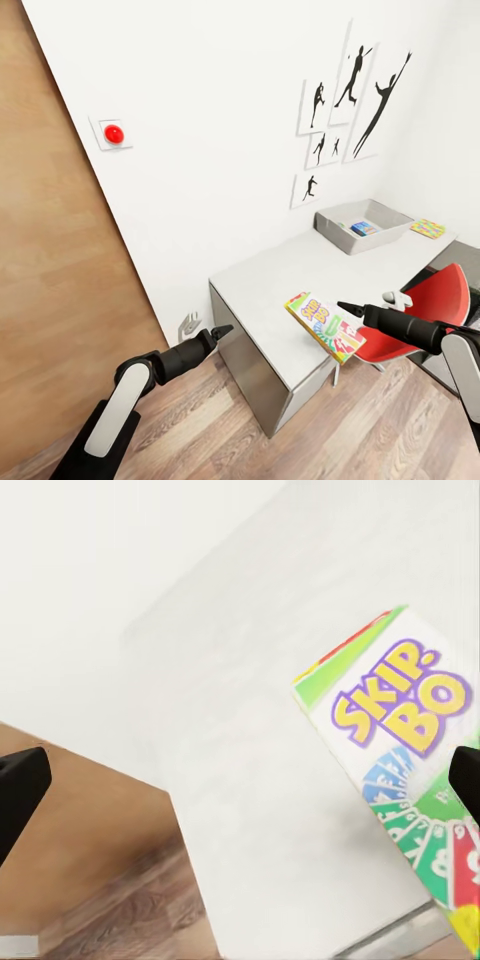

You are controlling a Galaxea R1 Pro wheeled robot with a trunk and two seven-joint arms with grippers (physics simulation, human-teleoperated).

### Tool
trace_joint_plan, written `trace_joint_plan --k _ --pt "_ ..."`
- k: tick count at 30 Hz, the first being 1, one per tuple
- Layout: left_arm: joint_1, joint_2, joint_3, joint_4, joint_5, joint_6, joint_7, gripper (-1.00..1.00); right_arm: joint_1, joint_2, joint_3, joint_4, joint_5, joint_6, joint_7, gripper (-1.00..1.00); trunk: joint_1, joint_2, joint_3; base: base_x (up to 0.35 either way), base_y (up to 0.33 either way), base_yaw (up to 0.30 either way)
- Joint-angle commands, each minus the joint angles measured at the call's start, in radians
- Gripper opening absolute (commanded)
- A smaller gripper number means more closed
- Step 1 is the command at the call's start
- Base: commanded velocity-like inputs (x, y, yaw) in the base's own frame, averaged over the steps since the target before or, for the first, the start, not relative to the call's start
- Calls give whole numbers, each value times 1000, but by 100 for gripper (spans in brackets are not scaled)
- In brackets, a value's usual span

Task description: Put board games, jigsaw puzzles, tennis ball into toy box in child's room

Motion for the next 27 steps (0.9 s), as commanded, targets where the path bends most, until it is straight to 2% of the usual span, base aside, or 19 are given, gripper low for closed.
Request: trace_joint_plan --k 1,6,7,17,27 --pt "-1 1 -1 -1 11 -1 10 100 -1 0 -8 0 9 4 10 100 1 -2 0 0 3 -159" --pt "-1 1 -1 0 11 -6 10 100 -1 0 -22 0 9 5 10 100 1 -2 7 0 2 -165" --pt "-1 2 -1 0 10 -11 9 100 -1 -1 -35 0 9 6 10 100 1 -2 9 0 0 -190" --pt "1 10 1 0 10 -12 9 100 -2 0 -38 0 10 21 10 100 1 -2 23 0 12 -199" --pt "1 13 1 4 9 -16 9 100 -8 7 -39 5 9 37 7 100 1 -2 36 0 199 -206"
